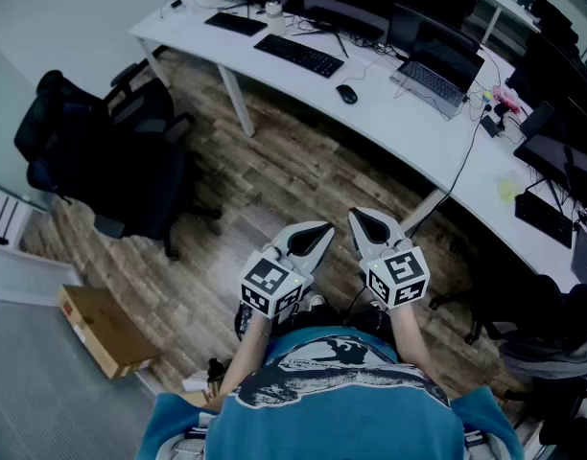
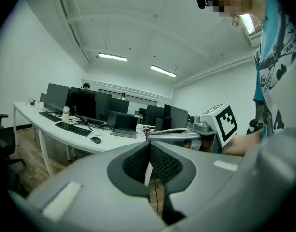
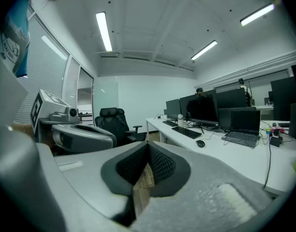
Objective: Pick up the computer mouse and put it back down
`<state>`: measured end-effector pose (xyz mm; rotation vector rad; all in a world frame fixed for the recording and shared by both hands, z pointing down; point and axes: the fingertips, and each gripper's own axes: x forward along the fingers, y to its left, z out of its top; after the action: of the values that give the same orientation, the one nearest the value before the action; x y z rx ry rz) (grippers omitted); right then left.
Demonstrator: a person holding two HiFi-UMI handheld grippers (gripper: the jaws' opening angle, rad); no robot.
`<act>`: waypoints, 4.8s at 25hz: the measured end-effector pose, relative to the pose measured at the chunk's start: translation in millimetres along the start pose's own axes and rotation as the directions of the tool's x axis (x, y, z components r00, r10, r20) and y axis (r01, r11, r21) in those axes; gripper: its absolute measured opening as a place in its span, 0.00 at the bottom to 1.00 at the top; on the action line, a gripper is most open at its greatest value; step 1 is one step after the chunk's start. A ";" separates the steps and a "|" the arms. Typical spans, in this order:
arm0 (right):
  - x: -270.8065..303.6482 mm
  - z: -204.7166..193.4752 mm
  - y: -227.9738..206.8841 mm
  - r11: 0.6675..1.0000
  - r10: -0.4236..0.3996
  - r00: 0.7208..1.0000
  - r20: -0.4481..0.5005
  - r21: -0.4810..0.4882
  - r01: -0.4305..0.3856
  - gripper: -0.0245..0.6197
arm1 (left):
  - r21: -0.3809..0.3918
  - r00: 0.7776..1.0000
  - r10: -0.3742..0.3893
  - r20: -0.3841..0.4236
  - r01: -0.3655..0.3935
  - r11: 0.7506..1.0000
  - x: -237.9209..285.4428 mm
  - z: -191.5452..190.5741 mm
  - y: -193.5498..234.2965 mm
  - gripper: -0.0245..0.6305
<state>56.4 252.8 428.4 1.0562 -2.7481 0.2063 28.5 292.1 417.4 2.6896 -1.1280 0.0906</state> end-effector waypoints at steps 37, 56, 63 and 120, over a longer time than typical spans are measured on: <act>102.7 -0.9 -122.5 0.988 0.091 0.996 -0.014 0.129 -0.088 0.04 | -0.099 0.995 0.092 -0.024 -0.094 0.991 107.7 15.0 115.1 0.06; 163.0 8.7 -293.6 0.975 0.157 0.987 -0.037 0.165 -0.149 0.04 | -0.098 0.983 0.163 -0.080 -0.170 0.981 278.1 52.5 182.0 0.06; 180.6 5.7 -310.3 0.968 0.181 0.983 -0.037 0.185 -0.171 0.04 | -0.084 0.976 0.190 -0.110 -0.200 0.976 292.0 53.9 199.3 0.06; 444.7 -135.3 -410.0 0.920 -0.260 0.812 -0.522 0.121 0.373 0.51 | -0.069 0.956 -0.252 -0.153 0.244 0.967 303.4 84.6 450.8 0.06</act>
<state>25.9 -310.4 685.6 1.2860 -2.0826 0.6443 -81.0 -245.2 459.7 2.6977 -0.7302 0.2303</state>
